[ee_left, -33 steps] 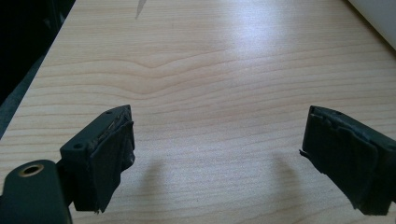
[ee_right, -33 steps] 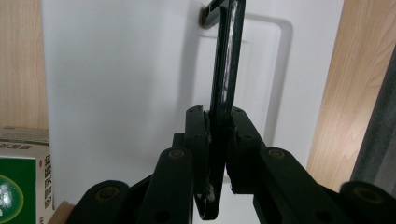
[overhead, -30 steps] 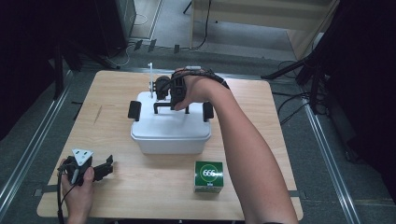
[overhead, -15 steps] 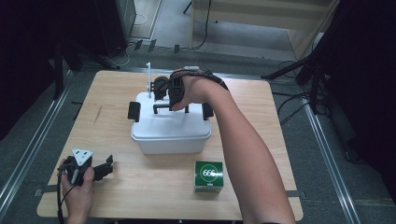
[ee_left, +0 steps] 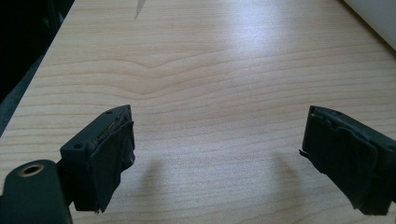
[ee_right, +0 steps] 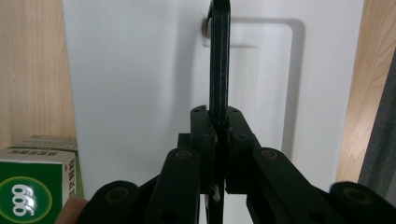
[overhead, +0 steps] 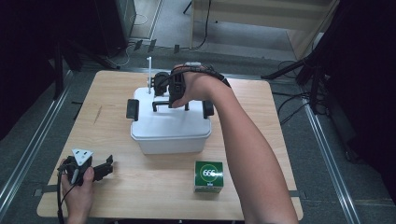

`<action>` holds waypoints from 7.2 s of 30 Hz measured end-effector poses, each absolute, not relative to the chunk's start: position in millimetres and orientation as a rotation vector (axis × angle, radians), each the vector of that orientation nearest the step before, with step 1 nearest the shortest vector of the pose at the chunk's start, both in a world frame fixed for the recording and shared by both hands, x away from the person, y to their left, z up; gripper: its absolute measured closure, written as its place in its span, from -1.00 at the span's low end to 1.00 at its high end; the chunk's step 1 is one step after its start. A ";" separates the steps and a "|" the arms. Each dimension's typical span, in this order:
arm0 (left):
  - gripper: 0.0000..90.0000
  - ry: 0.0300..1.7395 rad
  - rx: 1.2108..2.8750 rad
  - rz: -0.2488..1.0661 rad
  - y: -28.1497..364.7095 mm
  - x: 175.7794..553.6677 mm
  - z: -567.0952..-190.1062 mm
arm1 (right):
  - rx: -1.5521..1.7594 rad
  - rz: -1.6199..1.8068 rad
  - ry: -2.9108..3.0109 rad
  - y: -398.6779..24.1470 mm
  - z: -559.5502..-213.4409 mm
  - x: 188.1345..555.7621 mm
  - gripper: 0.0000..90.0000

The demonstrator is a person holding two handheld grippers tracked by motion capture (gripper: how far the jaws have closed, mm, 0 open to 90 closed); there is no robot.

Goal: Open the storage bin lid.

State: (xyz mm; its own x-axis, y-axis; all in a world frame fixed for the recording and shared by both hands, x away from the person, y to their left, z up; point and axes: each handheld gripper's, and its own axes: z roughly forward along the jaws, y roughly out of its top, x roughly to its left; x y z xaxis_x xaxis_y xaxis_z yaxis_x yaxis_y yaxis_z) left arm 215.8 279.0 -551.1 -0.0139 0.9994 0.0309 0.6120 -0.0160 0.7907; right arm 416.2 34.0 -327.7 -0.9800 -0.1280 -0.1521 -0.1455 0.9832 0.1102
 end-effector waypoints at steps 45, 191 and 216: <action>-0.79 1.682 1.699 0.880 277.3 215.2 -551.4 | -0.036 0.215 2.937 -78.3 -278.8 413.2 0.89; -0.79 1.677 1.634 0.889 279.7 210.8 -551.0 | 0.512 0.262 2.930 -251.1 -412.7 394.5 -0.87; -0.79 1.671 1.631 0.879 280.5 211.9 -550.9 | 0.318 0.253 2.928 -207.6 -392.7 344.7 -1.00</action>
